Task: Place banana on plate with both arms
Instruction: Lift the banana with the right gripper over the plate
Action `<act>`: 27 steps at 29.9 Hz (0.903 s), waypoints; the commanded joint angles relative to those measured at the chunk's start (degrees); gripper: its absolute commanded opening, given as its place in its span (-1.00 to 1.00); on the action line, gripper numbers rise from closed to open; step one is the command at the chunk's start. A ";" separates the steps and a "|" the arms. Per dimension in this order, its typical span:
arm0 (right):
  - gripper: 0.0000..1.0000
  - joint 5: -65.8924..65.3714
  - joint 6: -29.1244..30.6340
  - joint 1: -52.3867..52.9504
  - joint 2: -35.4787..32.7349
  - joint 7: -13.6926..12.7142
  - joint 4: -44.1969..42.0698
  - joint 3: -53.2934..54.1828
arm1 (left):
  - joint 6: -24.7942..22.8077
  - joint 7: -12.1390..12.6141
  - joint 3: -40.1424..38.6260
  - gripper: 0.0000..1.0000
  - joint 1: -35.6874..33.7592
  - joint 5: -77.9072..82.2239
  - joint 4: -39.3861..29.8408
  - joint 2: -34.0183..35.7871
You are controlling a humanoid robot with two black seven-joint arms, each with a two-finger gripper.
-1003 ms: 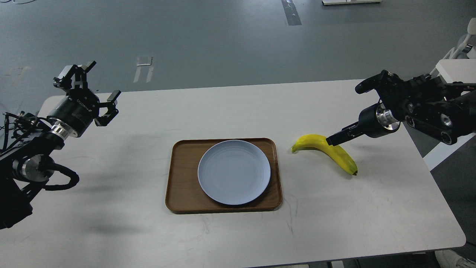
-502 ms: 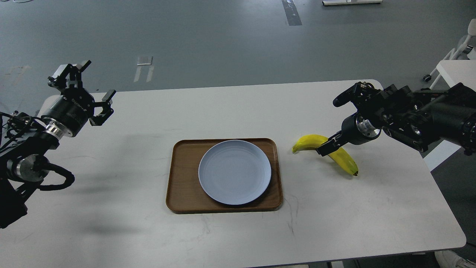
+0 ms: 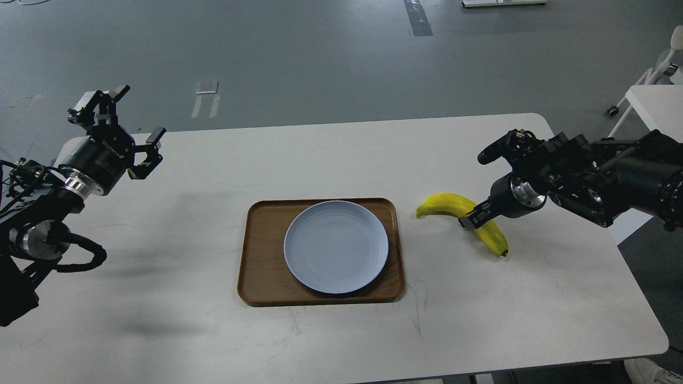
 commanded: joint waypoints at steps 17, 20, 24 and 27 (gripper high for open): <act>-0.89 11.95 2.37 16.91 12.88 0.00 9.54 0.88 | 0.00 0.00 -0.26 1.00 -0.67 -0.09 -0.08 1.73; -0.89 13.27 2.91 15.95 17.46 0.00 8.14 -0.26 | 0.00 0.00 -0.70 1.00 -0.67 -0.09 -0.16 2.26; -0.89 15.29 2.91 14.02 18.70 0.00 7.34 -1.76 | 0.00 0.00 -0.97 1.00 -0.58 -0.09 -0.16 2.70; -0.86 15.91 2.91 12.18 18.70 0.00 4.89 -1.93 | 0.00 0.00 -0.97 1.00 -0.67 -0.09 -0.16 2.79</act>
